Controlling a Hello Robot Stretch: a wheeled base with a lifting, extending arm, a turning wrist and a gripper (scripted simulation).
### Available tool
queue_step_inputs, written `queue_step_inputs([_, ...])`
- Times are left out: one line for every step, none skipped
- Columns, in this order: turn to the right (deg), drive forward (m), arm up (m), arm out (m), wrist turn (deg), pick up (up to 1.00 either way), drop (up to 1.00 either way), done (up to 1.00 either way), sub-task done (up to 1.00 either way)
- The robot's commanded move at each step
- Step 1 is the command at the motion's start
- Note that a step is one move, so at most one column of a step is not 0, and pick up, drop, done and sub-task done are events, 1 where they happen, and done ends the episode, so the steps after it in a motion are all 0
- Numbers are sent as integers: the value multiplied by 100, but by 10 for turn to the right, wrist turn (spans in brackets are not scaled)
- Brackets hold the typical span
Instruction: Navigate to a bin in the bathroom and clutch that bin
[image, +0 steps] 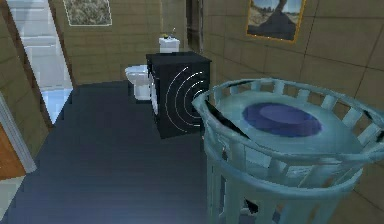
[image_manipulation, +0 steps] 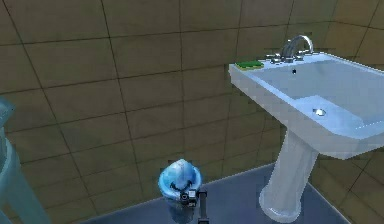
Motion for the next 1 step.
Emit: queue_step_inputs([0, 0, 0, 0, 0, 100, 0, 0, 0])
